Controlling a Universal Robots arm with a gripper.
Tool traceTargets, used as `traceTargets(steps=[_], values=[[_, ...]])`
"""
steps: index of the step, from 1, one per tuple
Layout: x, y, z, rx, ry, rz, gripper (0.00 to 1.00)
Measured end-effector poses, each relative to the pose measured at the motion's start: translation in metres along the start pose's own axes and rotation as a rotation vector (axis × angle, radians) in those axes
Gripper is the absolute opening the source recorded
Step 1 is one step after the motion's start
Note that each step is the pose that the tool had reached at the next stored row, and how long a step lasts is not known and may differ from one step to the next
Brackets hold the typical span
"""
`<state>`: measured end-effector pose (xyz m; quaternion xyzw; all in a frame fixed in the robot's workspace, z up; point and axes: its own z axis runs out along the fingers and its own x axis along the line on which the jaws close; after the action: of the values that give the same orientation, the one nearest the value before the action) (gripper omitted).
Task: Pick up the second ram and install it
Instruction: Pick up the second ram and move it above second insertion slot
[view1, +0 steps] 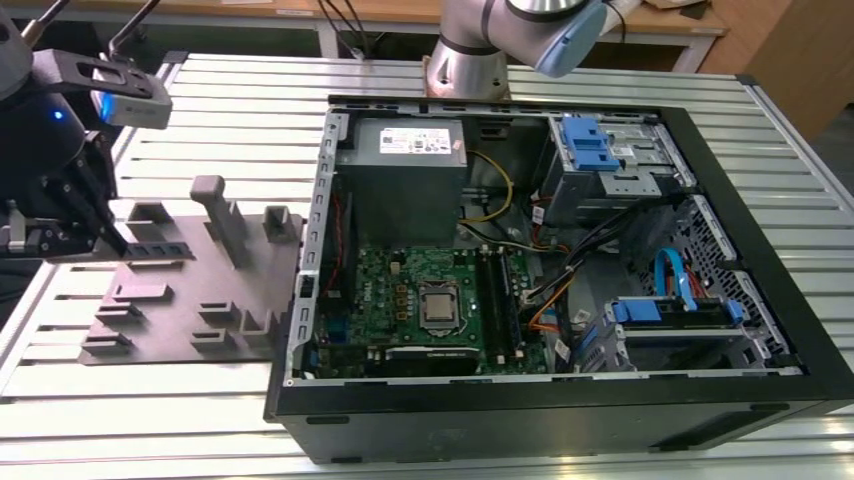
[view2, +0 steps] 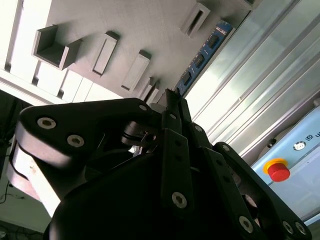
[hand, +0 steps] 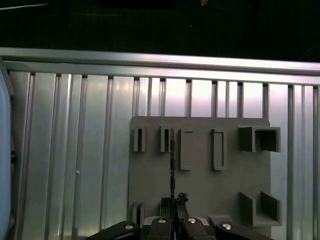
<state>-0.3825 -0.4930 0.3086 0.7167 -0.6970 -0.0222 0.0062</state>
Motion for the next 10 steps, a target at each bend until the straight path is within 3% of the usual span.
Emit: traceTargets(steps=[10], values=[[-0.0003, 0.0005, -0.0123, 0.0000, 0.0000, 0.000, 0.14]])
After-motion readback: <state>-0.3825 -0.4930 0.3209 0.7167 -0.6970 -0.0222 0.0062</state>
